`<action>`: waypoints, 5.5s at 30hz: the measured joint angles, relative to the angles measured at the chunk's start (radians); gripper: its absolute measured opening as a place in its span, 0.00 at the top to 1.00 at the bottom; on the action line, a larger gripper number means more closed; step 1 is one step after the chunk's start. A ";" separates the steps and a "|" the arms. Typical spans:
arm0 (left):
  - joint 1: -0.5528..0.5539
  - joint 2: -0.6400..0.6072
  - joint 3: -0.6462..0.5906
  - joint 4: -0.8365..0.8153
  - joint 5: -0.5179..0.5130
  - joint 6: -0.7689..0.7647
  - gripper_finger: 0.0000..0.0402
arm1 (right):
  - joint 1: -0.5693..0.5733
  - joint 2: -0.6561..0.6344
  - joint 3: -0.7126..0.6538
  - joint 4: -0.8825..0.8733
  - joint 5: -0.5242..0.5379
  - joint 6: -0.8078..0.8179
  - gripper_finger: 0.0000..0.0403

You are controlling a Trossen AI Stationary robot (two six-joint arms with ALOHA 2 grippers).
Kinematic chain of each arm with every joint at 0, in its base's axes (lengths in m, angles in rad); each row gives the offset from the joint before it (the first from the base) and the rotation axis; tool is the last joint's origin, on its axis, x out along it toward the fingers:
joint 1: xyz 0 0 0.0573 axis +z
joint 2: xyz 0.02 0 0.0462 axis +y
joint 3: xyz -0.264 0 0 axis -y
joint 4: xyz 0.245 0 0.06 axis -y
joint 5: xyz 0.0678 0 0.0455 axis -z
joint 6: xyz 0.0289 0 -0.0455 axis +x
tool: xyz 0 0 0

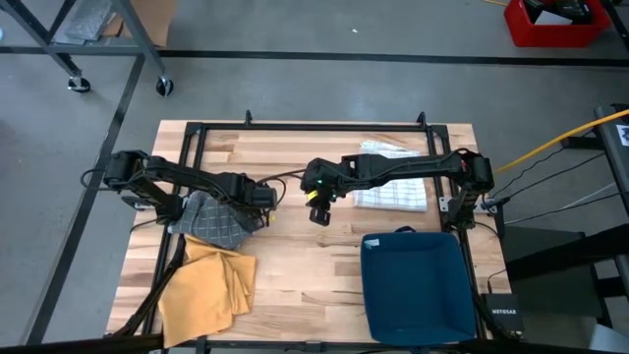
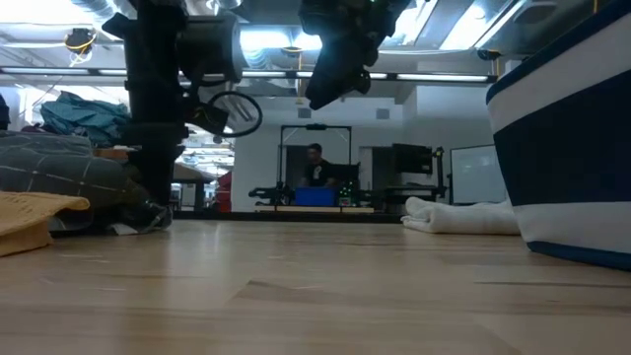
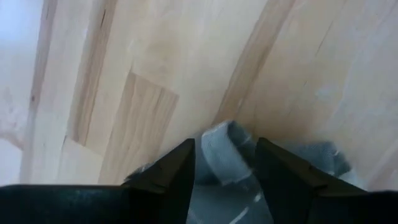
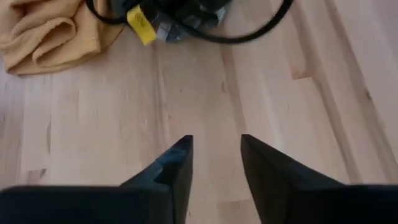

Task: Fold towel
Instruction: Fold the gray towel

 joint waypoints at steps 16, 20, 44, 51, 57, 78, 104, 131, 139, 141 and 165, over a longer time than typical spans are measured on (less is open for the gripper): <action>0.000 0.017 0.000 0.022 0.000 0.066 0.61 | 0.000 0.000 0.000 0.032 0.006 0.000 0.57; 0.001 0.044 0.000 0.011 -0.001 0.100 0.61 | 0.000 0.000 0.000 0.032 0.006 0.001 0.57; -0.020 0.113 0.002 0.000 -0.167 0.113 0.99 | 0.000 0.000 0.000 0.031 0.006 0.003 0.57; -0.054 0.112 0.082 -0.003 -0.170 0.133 1.00 | 0.000 0.000 0.000 0.029 0.075 0.003 0.57; -0.078 0.094 0.211 -0.091 -0.200 0.171 1.00 | -0.001 0.000 0.000 -0.003 0.088 0.003 0.57; -0.110 -0.148 0.522 -0.236 -0.356 0.194 1.00 | 0.000 0.000 0.000 0.064 0.088 -0.026 0.57; -0.111 -0.161 0.522 -0.226 -0.342 0.138 1.00 | 0.000 0.076 0.000 0.178 0.246 -0.026 0.57; -0.209 -0.159 0.522 -0.236 -0.341 0.122 0.96 | -0.001 0.032 0.000 0.202 0.787 -0.364 0.99; -0.271 -0.159 0.522 -0.220 -0.277 0.168 0.80 | 0.002 -0.022 0.160 0.172 1.126 -0.652 0.99; -0.283 -0.158 0.525 -0.208 -0.274 0.159 0.76 | 0.001 -0.022 0.225 0.165 1.164 -0.744 0.99; -0.183 -0.158 0.523 -0.139 -0.317 0.216 0.71 | 0.012 0.114 0.627 0.098 1.419 -1.407 1.00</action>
